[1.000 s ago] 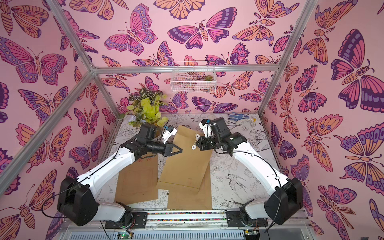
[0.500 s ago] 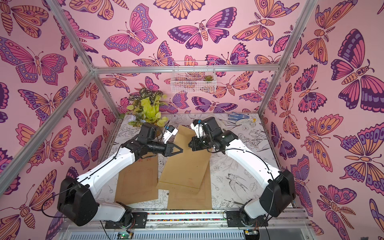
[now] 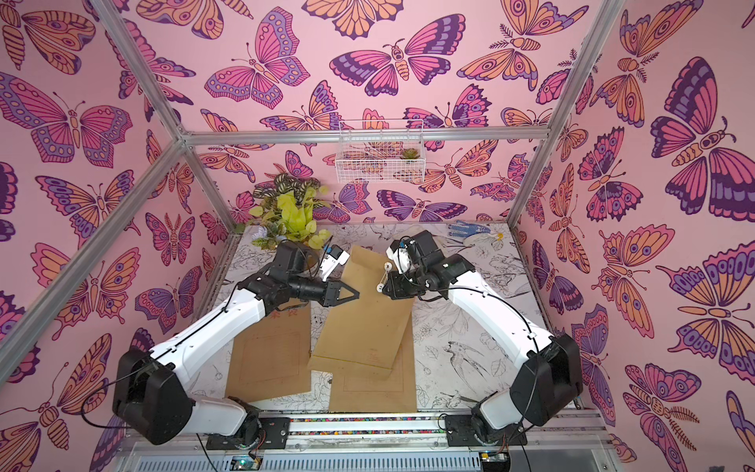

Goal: Close the mouth of the file bag
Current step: Close the file bag.

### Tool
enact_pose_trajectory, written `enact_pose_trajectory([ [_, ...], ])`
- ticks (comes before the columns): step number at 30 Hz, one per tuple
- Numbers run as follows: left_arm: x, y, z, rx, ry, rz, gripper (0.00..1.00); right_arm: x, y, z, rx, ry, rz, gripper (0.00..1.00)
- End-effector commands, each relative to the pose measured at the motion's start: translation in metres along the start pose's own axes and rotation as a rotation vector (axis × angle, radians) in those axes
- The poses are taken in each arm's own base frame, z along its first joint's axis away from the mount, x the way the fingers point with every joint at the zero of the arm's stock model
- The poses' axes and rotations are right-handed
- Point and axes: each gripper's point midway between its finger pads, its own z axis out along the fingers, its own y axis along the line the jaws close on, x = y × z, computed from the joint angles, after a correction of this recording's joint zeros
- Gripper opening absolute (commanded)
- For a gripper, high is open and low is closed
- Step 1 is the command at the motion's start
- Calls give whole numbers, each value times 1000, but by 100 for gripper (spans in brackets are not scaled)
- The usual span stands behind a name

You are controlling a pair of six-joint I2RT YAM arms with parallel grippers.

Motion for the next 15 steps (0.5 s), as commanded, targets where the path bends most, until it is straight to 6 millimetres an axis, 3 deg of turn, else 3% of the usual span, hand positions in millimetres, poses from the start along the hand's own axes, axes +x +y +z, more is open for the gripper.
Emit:
enact_pose_trajectory([
  [1, -9, -13, -7, 27, -26, 40, 0, -2, 1, -11, -15, -46, -6, 21],
  [8, -9, -13, -7, 21, -25, 39, 0, -3, -2, -18, -59, -98, 33, 27],
  [15, -10, -14, -8, 25, -27, 39, 0, -7, -3, -18, -91, -166, 65, 16],
])
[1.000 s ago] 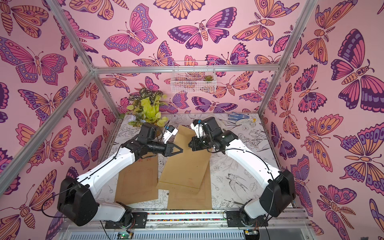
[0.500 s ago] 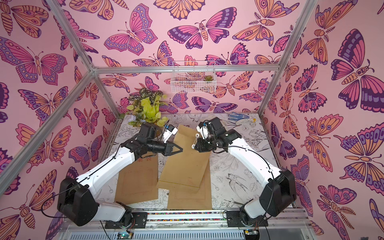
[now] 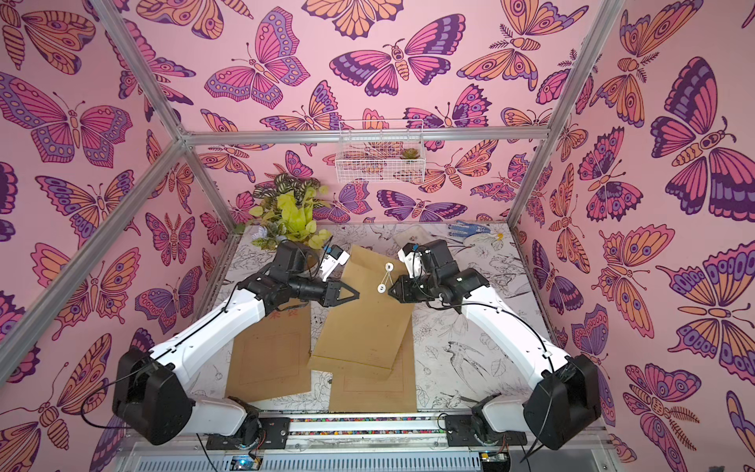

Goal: Close the mouth of the file bag
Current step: Close the file bag.

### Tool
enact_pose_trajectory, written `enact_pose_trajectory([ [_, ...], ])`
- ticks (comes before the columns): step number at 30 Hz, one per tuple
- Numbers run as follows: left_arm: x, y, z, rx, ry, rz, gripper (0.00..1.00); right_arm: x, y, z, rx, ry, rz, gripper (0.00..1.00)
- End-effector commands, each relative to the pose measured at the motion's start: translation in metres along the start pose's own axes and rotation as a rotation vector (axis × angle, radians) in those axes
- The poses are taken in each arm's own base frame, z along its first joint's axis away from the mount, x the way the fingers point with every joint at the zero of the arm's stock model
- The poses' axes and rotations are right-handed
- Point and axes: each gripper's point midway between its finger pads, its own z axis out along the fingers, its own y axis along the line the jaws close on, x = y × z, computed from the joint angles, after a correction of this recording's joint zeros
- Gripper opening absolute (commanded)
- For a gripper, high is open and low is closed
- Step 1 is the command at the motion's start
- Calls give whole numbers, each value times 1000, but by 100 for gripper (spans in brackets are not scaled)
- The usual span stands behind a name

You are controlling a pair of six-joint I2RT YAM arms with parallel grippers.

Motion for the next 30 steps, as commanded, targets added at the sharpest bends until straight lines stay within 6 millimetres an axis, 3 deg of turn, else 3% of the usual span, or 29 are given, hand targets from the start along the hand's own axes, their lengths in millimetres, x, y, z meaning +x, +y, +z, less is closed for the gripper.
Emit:
enact_pose_trajectory([
  [1, -10, -14, -7, 25, -27, 40, 0, -14, 9, -5, -44, -72, 4, 14],
  [7, -8, -12, -7, 21, -23, 36, 0, -24, 15, -13, -49, -117, 3, 0],
  [13, -6, -13, -3, 24, -13, 39, 0, -35, 33, -18, -88, -120, -8, 0],
  [19, -9, -15, -3, 24, -18, 48, 0, -32, 53, -3, -117, -66, -22, 0],
  [23, -15, -18, -7, 19, -34, 60, 0, -14, 45, 11, -90, 5, -9, 0],
  [30, -21, -21, -9, 22, -44, 65, 0, -3, 25, 6, -26, 27, -8, 0],
])
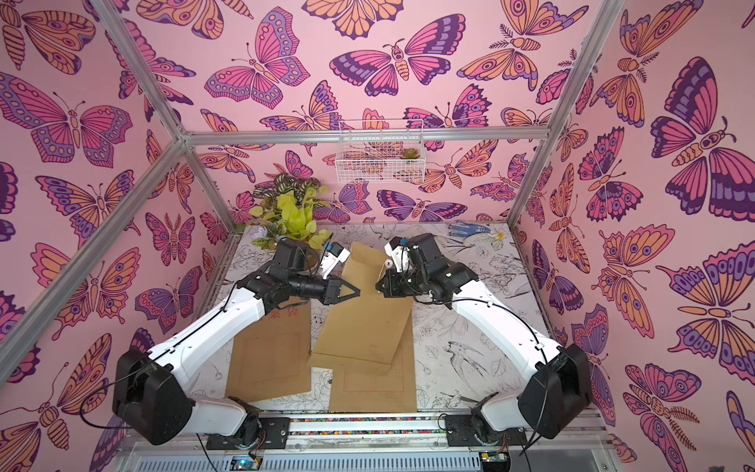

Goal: Close the mouth of the file bag
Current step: Close the file bag.

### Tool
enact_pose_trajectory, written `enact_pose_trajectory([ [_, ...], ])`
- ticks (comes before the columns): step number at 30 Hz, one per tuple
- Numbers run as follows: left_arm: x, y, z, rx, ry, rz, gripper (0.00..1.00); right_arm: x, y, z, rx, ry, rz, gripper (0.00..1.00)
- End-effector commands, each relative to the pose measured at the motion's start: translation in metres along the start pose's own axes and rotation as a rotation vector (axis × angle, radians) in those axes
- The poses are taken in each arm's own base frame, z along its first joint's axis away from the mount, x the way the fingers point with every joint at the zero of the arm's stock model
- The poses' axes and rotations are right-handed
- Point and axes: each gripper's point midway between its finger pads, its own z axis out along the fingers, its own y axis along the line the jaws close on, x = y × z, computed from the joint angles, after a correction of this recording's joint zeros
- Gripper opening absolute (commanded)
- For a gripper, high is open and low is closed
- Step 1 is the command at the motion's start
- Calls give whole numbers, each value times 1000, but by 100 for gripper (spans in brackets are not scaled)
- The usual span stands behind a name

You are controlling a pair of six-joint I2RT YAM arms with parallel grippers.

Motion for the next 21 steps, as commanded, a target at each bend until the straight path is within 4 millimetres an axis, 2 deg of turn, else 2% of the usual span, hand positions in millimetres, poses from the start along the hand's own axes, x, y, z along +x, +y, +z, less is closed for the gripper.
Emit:
enact_pose_trajectory([
  [1, -13, -16, -7, 33, -29, 44, 0, 7, -14, -6, 44, 12, 10, 0],
  [10, -15, -25, -10, 61, -33, 51, 0, -4, -28, -5, 58, -14, 19, 0],
  [16, -12, -21, -10, 52, -25, 47, 0, -12, -45, -19, 87, -33, 26, 0],
  [21, -11, -15, -7, 37, -19, 40, 0, -18, -28, -29, 74, -59, -9, 0],
])
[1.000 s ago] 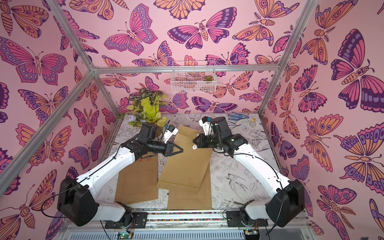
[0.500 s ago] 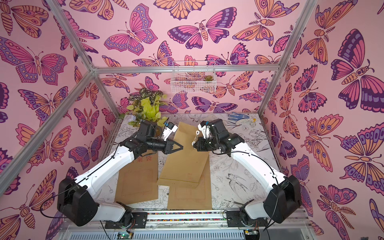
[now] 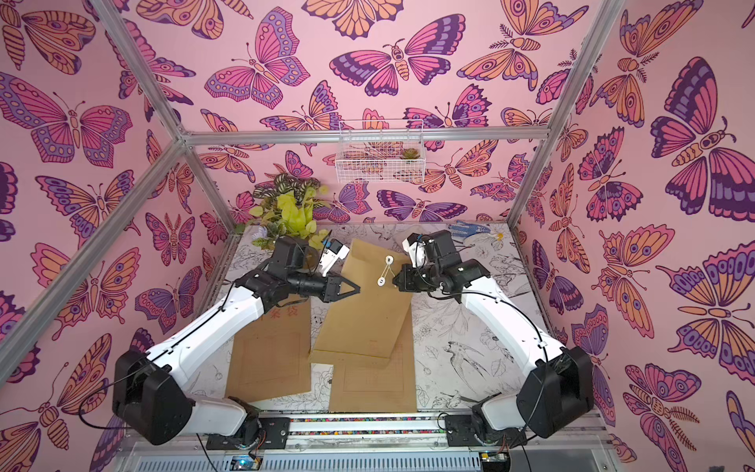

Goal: Close the mouth of the file bag
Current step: Close the file bag.

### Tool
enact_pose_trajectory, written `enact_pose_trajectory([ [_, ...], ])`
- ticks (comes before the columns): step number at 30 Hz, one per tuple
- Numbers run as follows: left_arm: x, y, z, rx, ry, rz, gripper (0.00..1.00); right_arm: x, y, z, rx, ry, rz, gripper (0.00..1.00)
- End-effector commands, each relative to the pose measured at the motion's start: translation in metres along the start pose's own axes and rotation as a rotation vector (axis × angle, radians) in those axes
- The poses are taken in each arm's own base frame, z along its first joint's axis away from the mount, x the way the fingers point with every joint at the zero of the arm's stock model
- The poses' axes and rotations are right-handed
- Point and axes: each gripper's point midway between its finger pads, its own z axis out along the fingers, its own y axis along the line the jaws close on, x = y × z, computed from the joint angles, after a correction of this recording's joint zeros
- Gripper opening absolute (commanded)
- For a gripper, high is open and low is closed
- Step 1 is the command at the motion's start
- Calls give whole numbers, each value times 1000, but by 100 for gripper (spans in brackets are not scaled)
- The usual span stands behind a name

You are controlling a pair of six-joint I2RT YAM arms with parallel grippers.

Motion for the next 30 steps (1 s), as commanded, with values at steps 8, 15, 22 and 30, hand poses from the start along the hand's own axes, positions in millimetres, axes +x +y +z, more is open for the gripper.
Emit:
enact_pose_trajectory([
  [8, 1, -4, 4, 21, 16, -7, 0, -19, 16, -45, 403, -33, -372, 0],
  [15, 3, -5, 5, 18, 19, -18, 0, -39, 43, -53, 557, -57, -606, 0],
  [22, 5, -10, 6, 26, 23, -9, 0, -56, 68, -37, 576, -72, -729, 0],
  [30, 6, -10, 5, 17, 20, -6, 0, -44, 101, -24, 437, -56, -772, 0],
])
